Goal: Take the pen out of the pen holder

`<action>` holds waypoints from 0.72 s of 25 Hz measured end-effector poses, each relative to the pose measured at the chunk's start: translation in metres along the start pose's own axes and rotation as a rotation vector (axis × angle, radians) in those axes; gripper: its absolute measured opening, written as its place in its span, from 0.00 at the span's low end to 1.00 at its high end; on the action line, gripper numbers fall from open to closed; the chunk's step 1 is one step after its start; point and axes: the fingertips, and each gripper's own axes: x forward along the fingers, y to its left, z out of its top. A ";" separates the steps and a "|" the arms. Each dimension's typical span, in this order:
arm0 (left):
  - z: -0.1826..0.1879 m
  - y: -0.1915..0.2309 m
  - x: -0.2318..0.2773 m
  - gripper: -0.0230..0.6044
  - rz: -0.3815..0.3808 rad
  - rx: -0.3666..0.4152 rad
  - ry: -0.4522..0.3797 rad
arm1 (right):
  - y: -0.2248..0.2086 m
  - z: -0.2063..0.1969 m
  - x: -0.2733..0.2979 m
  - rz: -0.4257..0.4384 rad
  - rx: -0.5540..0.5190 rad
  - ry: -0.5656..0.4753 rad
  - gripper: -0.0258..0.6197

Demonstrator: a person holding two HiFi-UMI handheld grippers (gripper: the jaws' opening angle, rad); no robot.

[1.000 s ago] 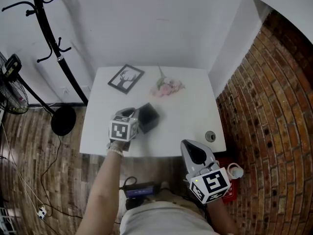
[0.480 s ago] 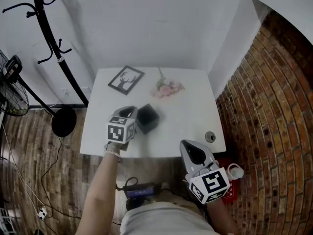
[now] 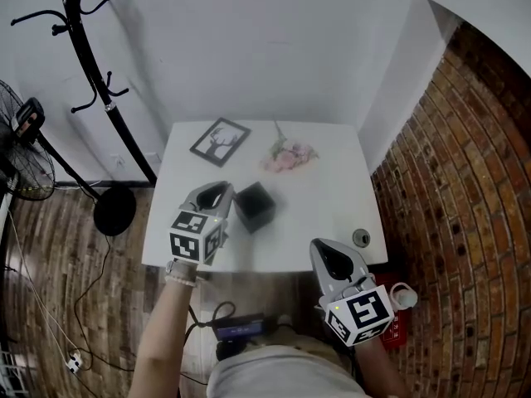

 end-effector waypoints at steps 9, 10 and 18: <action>0.035 -0.020 -0.038 0.08 0.001 0.062 -0.084 | -0.007 0.012 0.003 0.000 -0.011 -0.028 0.04; 0.037 -0.022 -0.042 0.08 0.003 0.066 -0.090 | -0.007 0.013 0.004 0.001 -0.012 -0.031 0.04; 0.056 -0.039 -0.066 0.08 0.011 0.085 -0.131 | -0.012 0.019 0.006 -0.005 -0.016 -0.041 0.04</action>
